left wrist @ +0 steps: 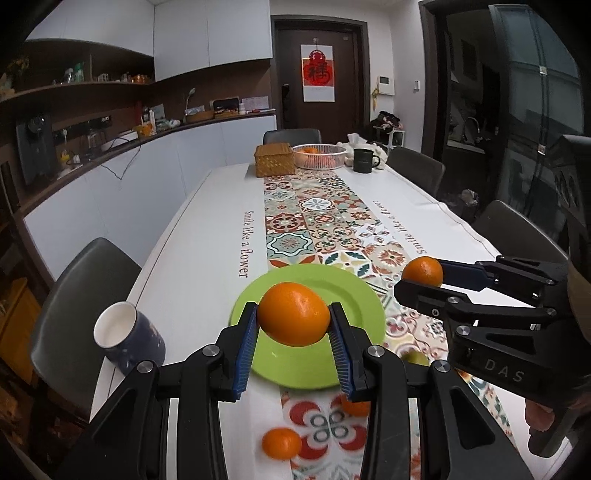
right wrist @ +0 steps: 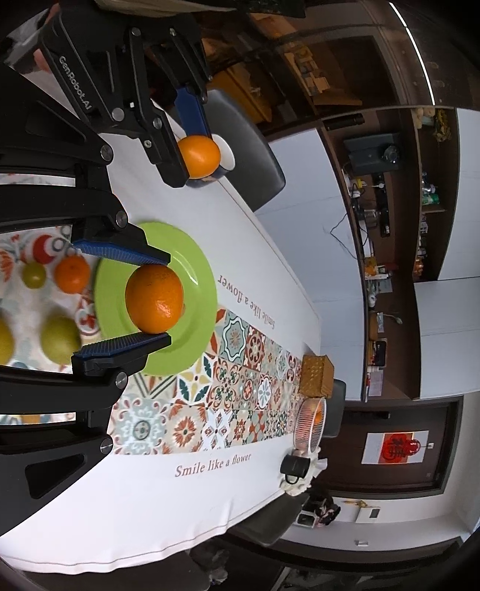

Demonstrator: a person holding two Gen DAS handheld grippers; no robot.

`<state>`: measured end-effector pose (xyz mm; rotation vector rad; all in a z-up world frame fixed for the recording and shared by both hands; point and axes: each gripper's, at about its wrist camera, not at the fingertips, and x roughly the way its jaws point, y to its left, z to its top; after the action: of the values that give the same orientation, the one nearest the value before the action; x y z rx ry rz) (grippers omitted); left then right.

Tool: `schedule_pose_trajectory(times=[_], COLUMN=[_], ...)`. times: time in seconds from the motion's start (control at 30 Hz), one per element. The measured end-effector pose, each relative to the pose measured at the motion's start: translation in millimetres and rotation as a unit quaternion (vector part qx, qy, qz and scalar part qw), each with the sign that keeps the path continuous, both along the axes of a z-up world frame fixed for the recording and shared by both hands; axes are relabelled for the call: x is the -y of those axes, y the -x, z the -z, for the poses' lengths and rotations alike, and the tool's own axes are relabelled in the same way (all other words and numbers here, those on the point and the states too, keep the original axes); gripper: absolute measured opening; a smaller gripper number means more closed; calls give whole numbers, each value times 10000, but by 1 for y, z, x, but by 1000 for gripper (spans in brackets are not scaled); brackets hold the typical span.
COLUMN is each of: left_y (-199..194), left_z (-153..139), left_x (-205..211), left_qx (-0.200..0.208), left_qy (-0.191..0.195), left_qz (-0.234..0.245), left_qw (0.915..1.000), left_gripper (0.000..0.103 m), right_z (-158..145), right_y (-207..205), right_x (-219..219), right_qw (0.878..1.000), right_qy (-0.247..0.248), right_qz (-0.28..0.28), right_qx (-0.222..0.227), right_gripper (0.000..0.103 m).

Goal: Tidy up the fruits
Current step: 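Carry orange and kumquat over the green plate and release both, then withdraw both tools from the plate toward the remaining fruits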

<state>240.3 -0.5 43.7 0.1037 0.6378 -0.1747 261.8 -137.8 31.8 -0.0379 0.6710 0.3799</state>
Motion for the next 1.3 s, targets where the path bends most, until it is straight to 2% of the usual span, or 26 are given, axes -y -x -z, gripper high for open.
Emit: schedule_pose_trajectory(times=[0.2, 0.6, 0.97, 1.03, 1.1, 1.23, 1.3], left_y=[-34, -97, -110, -109, -105, -94, -87], left_z=[15, 67, 95, 96, 94, 86, 80], left_x=[0, -5, 0, 0, -1, -4, -6], left_qx=[-262, -1071, -1421, -1438, -1401, -1326, -1281], left_qy=[-31, 84, 37, 26, 8, 44, 66], left_qz=[-32, -141, -151, -171, -226, -292, -324], left_qw=[9996, 9941, 9897, 9895, 9899, 9907, 9912], left_gripper=[38, 38, 38, 41, 50, 51, 51], right_z=[12, 51, 81, 82, 82, 75, 70], right_y=[-42, -103, -118, -118, -117, -111, -104], right_x=[-2, -7, -7, -6, -5, -1, 2], right_qw=[9995, 9951, 9902, 9902, 9904, 9911, 9916], right_qy=[-17, 89, 246, 247, 243, 255, 213], right_qz=[34, 54, 125, 166, 176, 283, 309], right_qx=[-326, -987, -1367, -1362, -1352, -1275, -1236], right_gripper=[37, 37, 37, 37, 38, 48, 48])
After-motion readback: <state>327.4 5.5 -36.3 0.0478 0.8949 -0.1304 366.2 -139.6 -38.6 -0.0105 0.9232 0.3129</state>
